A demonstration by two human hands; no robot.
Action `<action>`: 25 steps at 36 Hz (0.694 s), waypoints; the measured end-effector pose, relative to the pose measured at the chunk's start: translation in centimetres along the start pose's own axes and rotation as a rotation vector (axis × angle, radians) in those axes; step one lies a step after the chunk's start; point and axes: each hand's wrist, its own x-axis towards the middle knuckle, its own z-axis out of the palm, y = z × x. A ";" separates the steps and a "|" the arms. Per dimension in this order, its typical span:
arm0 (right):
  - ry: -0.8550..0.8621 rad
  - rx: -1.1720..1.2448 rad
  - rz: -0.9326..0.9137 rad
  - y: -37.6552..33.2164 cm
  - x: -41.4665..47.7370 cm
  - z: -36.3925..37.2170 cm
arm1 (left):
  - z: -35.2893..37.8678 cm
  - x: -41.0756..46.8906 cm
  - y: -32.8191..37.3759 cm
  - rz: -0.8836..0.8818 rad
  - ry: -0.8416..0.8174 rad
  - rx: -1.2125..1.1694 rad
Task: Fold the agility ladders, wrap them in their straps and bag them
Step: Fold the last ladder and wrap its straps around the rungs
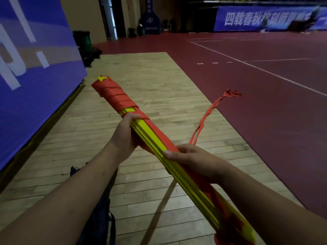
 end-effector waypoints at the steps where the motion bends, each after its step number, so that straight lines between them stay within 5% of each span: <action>1: 0.021 -0.043 -0.038 0.0 0.0 0.1 | -0.4 0.1 0.1 -0.025 -0.027 0.048; 8: 0.174 -0.073 -0.048 0.5 0.7 1.3 | -1.4 -0.3 -0.2 -0.196 -0.084 0.695; 13: 0.341 -0.628 -0.051 0.6 1.3 2.4 | -0.3 -0.7 -1.7 -0.119 0.008 0.674; 16: 0.327 -0.736 -0.070 0.2 1.2 3.0 | -0.3 -0.7 -1.6 -0.090 0.107 0.490; 25: 0.086 0.048 0.137 -0.6 0.7 2.5 | -0.6 -0.7 0.1 0.076 0.152 0.121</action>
